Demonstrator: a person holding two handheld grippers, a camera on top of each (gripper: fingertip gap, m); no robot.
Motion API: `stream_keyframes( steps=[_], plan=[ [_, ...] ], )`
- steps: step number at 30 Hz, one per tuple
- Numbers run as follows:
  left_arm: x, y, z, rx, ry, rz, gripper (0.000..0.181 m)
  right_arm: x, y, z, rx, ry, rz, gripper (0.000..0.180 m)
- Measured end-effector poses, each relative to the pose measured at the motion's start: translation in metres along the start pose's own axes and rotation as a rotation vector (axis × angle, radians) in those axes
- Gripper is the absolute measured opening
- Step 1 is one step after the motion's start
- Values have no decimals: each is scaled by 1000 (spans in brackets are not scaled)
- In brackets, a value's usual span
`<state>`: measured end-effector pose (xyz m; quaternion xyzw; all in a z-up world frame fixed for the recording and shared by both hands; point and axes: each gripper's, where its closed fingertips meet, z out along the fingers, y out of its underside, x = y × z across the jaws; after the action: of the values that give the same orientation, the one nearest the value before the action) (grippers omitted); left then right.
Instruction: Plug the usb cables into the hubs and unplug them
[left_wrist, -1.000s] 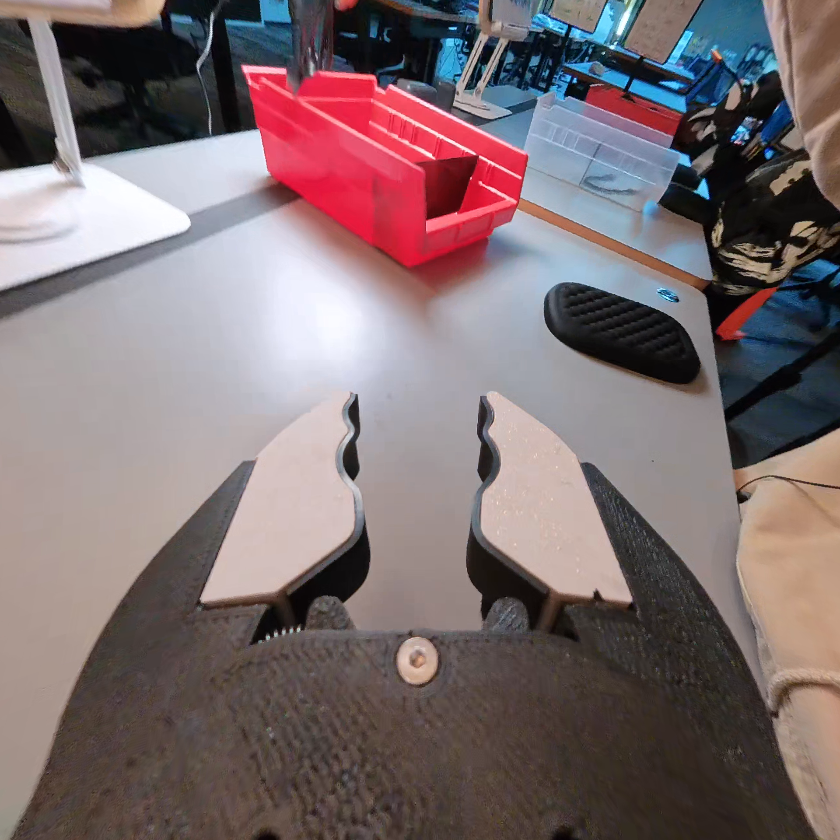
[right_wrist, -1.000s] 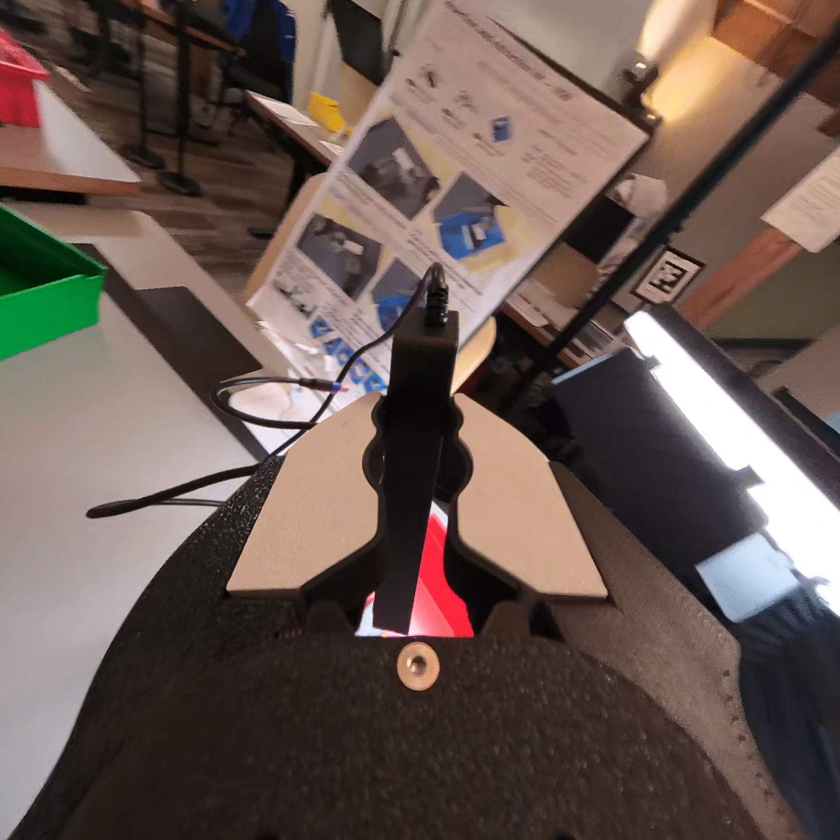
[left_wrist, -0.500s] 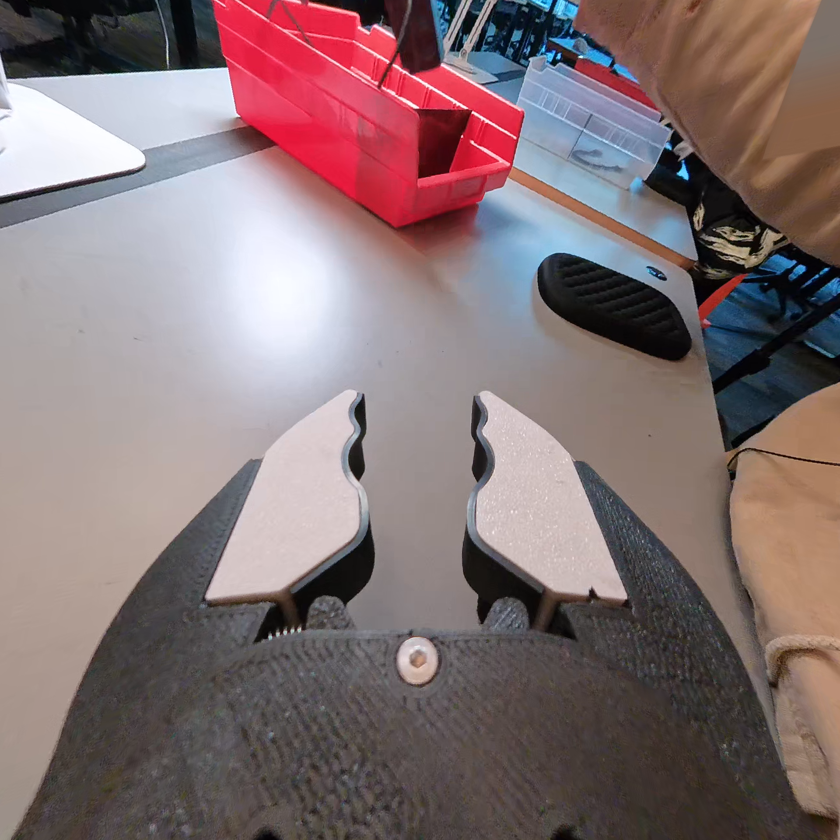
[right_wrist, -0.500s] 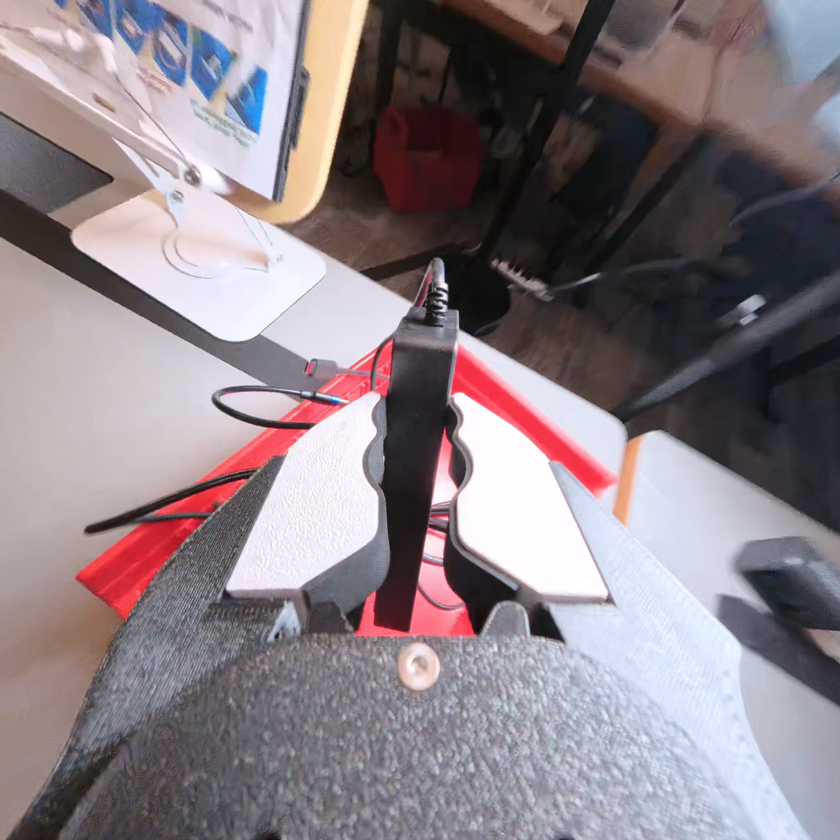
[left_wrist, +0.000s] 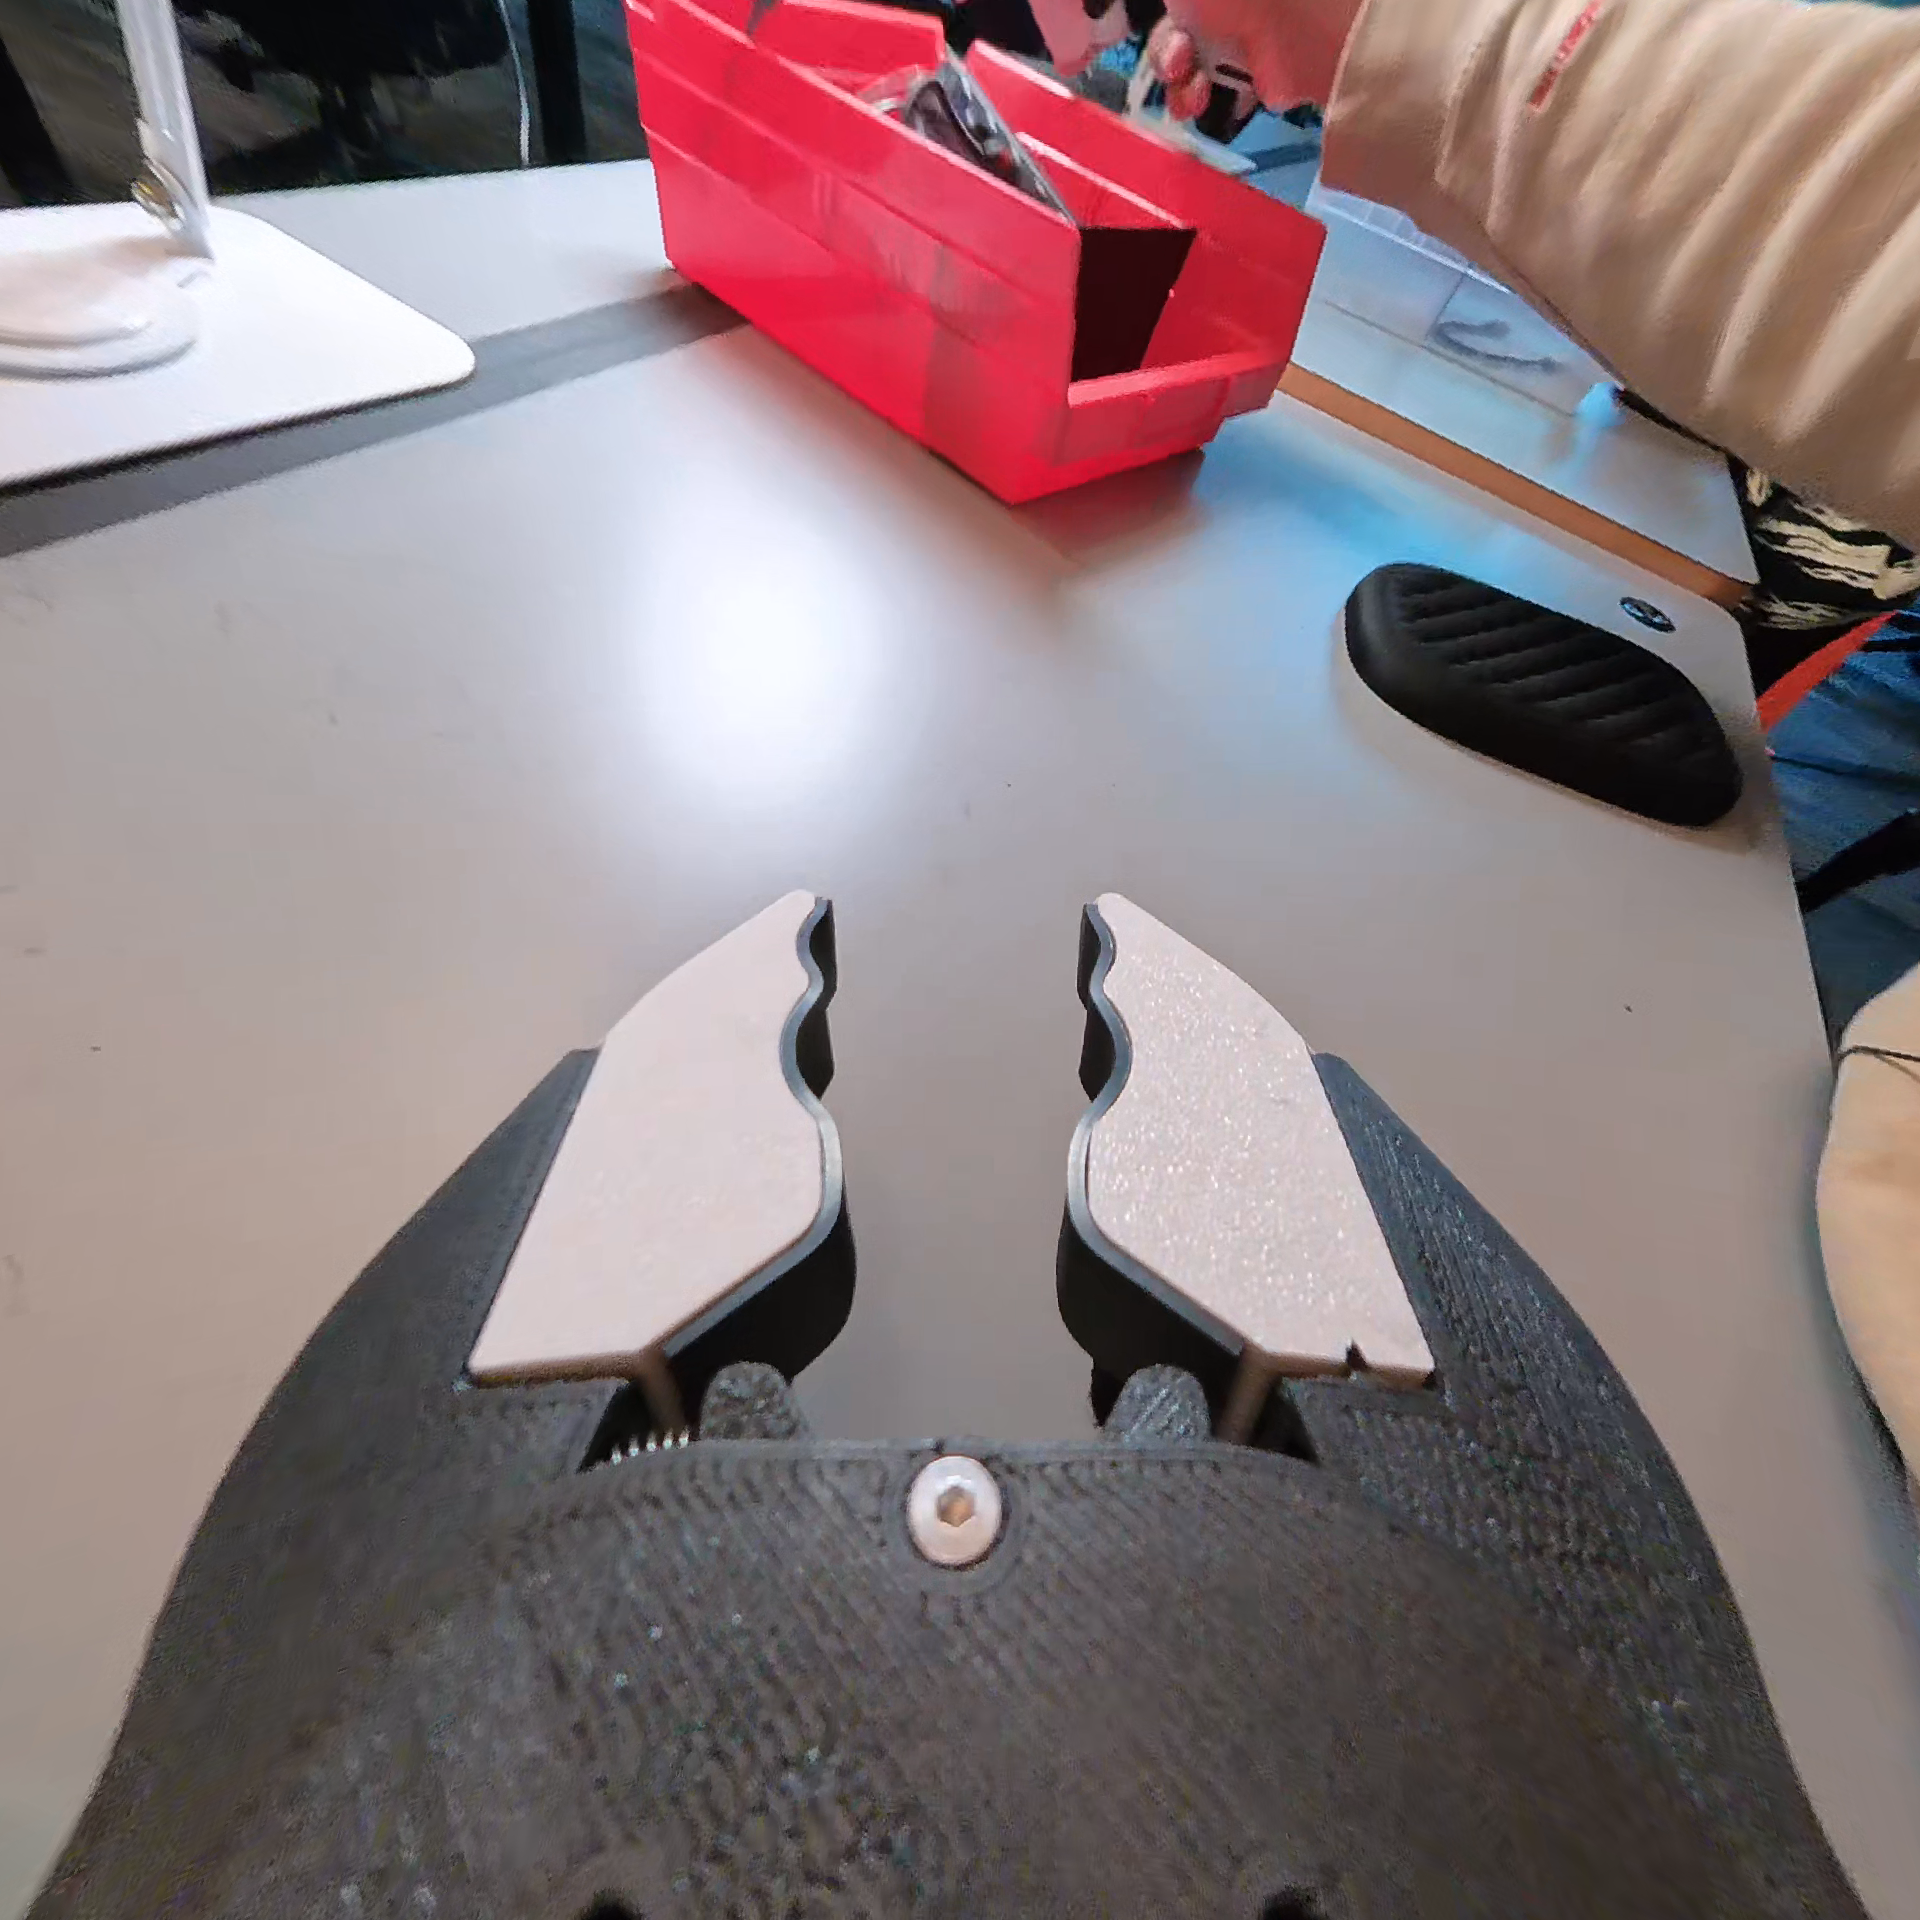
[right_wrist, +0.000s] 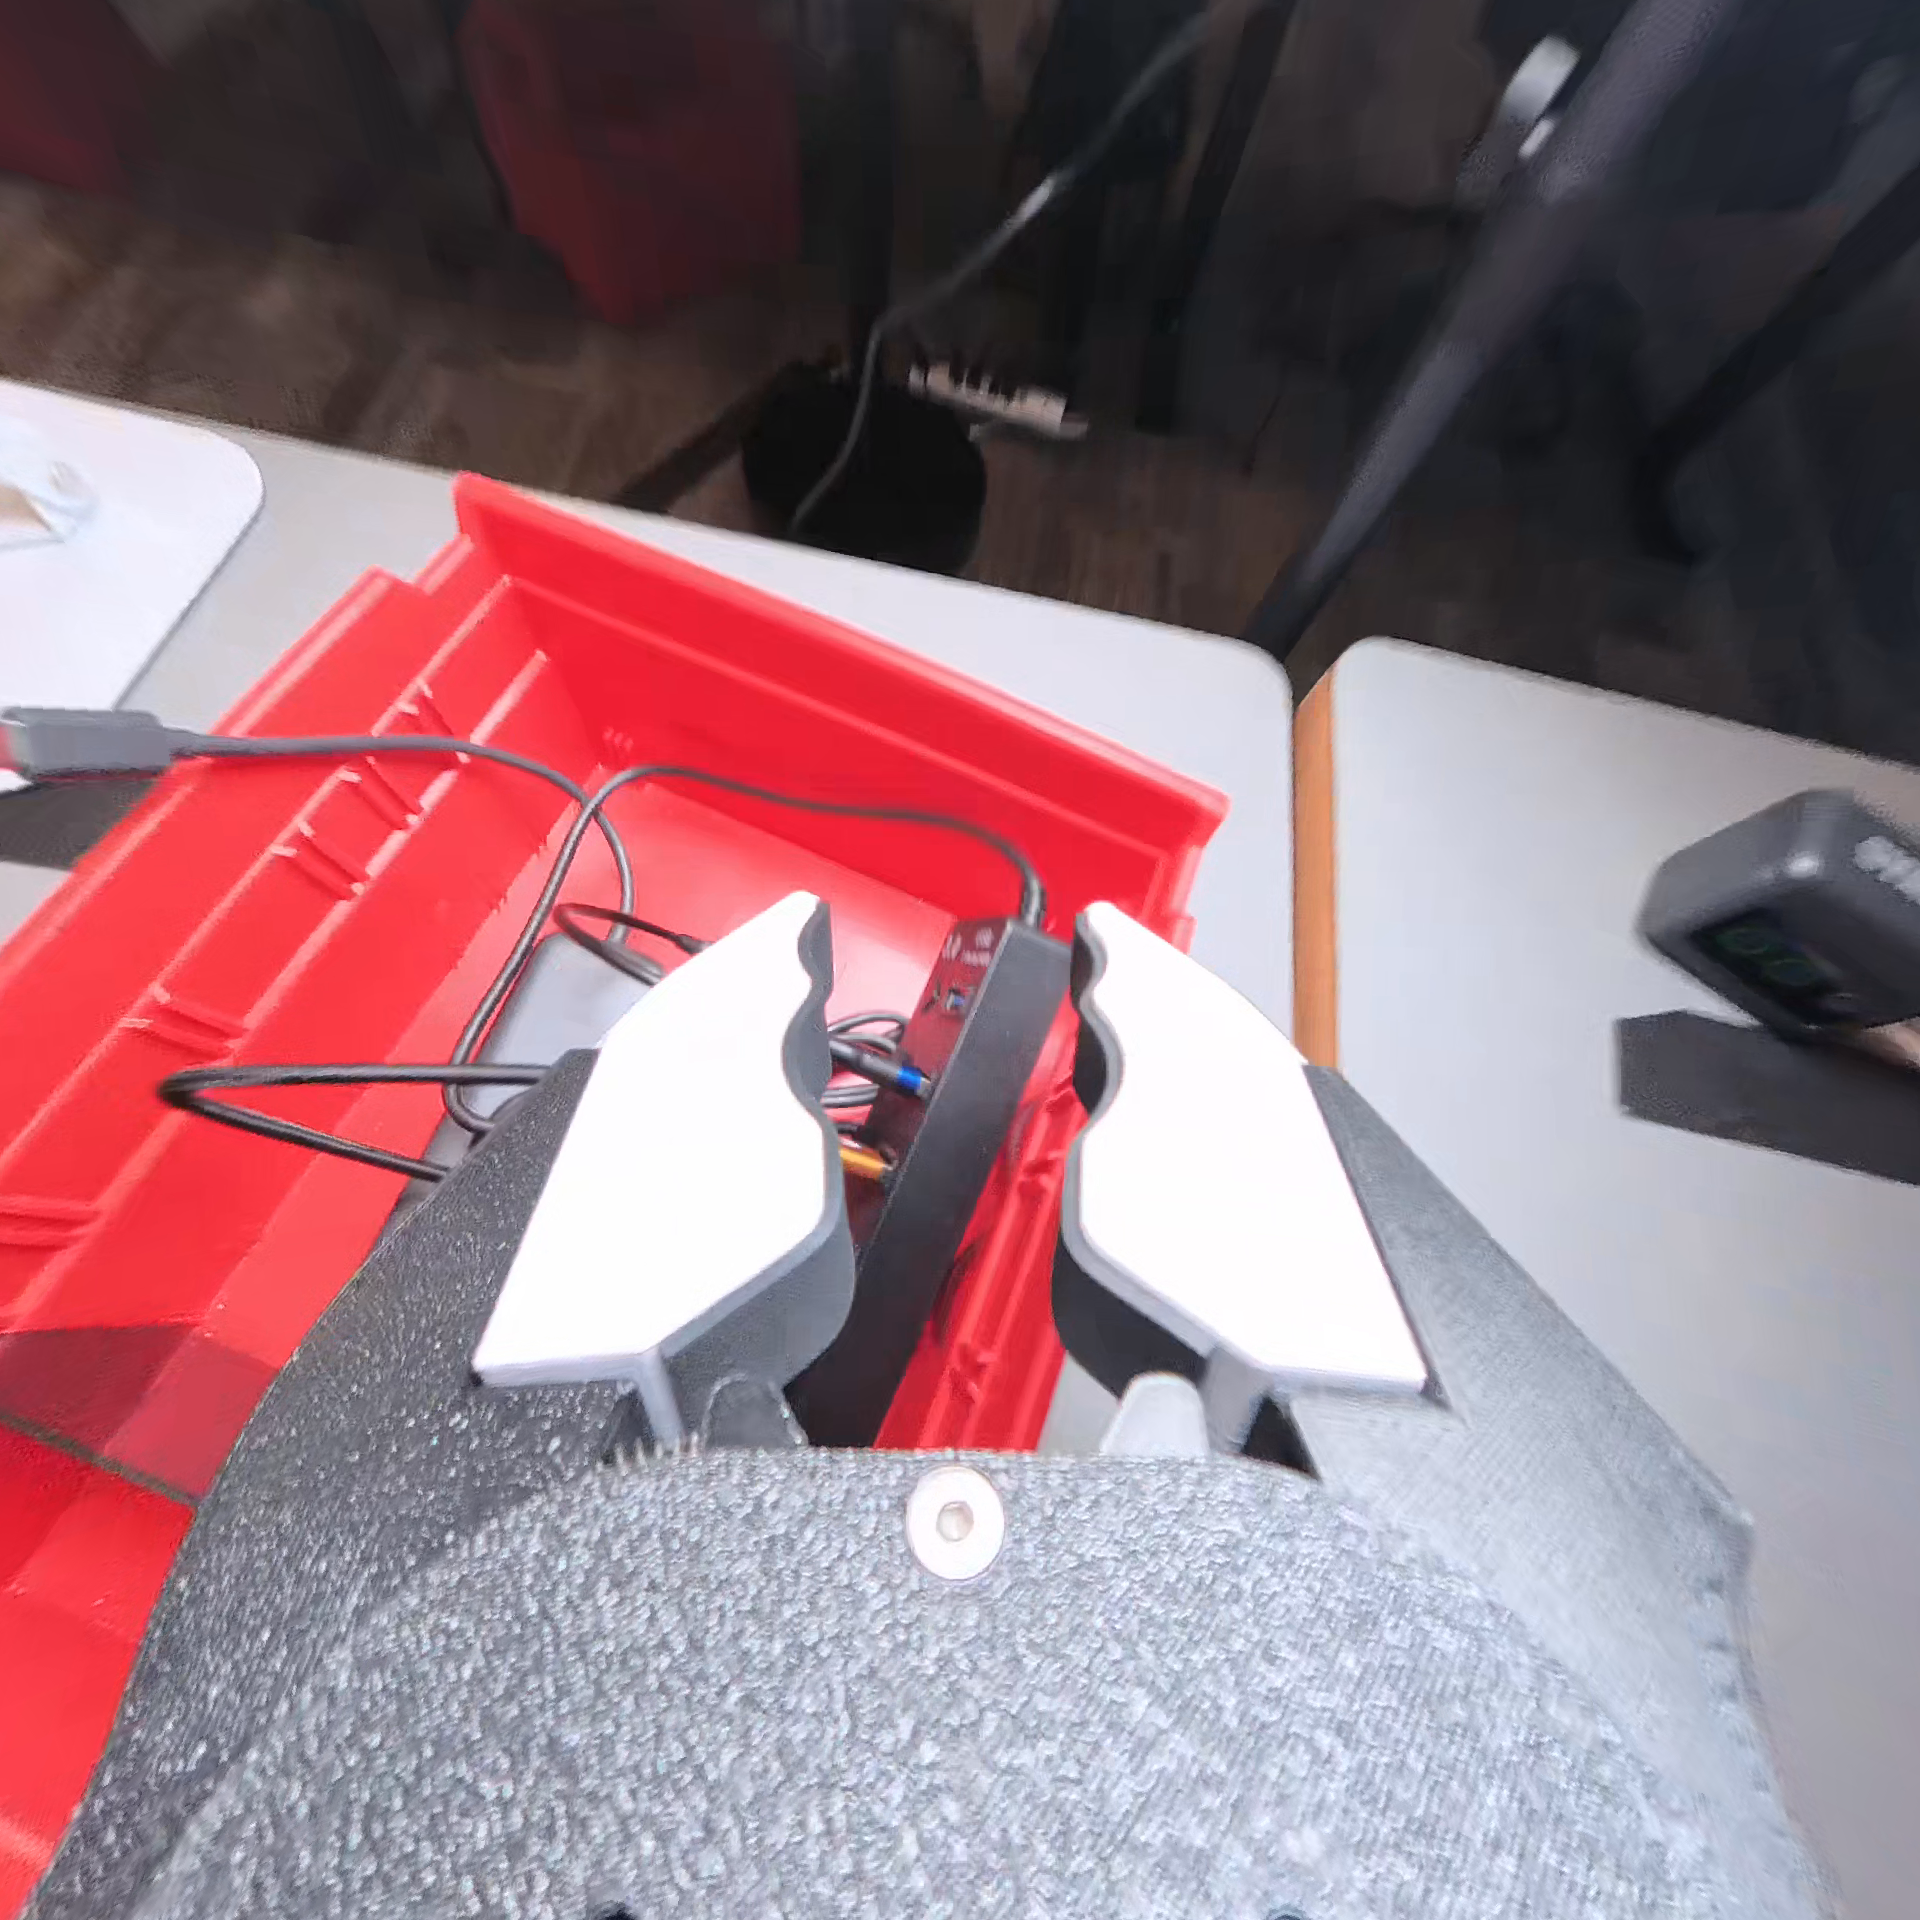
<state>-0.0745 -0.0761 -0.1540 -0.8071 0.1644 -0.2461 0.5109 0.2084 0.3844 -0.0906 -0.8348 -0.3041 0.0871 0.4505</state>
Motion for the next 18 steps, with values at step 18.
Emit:
stream_keyframes(
  steps=[18],
  plan=[
    [-10,-61,-89,194,-287,206,47,-183,125,-135,154,-322,-506,70]
  ],
)
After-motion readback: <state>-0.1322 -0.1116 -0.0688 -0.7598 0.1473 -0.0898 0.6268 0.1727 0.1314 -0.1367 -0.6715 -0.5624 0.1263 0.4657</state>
